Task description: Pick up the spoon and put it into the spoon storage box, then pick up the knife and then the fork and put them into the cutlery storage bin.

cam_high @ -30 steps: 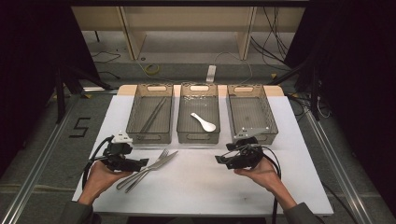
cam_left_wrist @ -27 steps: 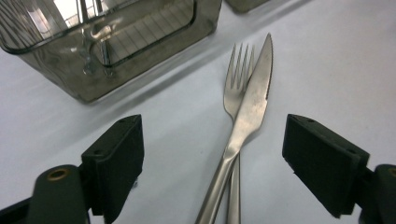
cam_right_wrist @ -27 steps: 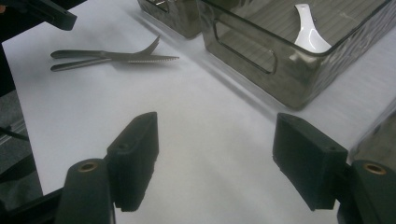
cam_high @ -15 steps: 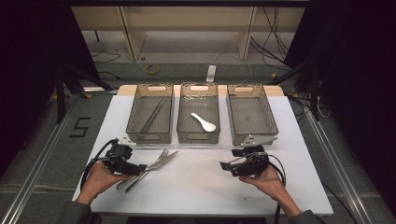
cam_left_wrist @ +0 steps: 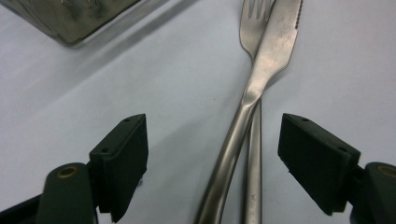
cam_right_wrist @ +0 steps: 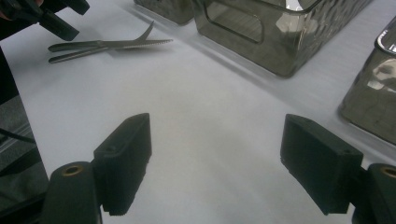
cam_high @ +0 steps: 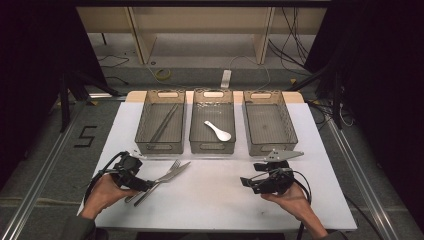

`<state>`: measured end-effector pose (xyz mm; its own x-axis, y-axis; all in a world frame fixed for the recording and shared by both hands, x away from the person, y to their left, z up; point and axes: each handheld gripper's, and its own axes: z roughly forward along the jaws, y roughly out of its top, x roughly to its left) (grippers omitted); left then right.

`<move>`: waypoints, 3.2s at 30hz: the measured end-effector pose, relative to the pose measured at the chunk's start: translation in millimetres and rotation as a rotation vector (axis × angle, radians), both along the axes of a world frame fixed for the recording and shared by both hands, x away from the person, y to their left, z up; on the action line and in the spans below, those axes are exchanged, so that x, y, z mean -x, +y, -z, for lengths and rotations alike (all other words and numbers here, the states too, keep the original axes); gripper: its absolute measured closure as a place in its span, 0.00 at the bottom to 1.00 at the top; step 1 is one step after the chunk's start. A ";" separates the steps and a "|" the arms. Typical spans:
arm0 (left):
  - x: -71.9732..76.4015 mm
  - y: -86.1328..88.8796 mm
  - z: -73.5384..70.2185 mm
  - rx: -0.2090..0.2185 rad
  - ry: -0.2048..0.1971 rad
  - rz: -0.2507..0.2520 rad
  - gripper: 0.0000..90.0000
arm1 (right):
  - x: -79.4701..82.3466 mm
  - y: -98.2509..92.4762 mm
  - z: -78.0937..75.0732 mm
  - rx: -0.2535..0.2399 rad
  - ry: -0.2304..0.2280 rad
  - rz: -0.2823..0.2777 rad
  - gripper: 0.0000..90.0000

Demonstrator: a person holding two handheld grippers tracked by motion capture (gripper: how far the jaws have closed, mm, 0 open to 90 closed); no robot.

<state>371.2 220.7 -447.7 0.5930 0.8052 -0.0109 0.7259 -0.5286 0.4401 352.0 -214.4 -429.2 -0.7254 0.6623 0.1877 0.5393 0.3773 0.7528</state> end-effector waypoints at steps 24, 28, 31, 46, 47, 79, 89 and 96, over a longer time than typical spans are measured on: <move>-1.3 7.3 9.4 -0.074 0.044 0.005 0.42 | 4.5 2.6 1.9 0.019 0.007 -0.029 0.27; -0.4 7.3 10.7 -0.086 0.055 0.021 0.47 | 4.2 2.4 1.7 0.020 0.008 -0.029 0.27; -0.1 6.2 11.0 -0.082 0.060 0.030 0.50 | 4.7 2.8 1.7 0.025 0.007 -0.031 0.27; 0.1 -0.5 16.6 -0.120 0.128 0.097 0.67 | 4.1 4.5 2.6 0.039 0.013 -0.034 0.28; -1.2 -1.0 16.5 -0.125 0.131 0.106 0.67 | 3.9 4.5 2.7 0.041 0.015 -0.034 0.28; -0.3 -9.6 15.1 -0.125 0.133 0.164 0.89 | 4.2 4.8 2.0 0.042 0.016 -0.033 0.29; -1.8 -7.9 11.6 -0.101 0.122 0.129 0.93 | 4.6 4.2 1.5 0.038 0.014 -0.030 0.29; 0.7 -6.4 2.5 -0.061 0.086 0.111 0.93 | 4.5 4.3 1.4 0.034 0.016 -0.030 0.29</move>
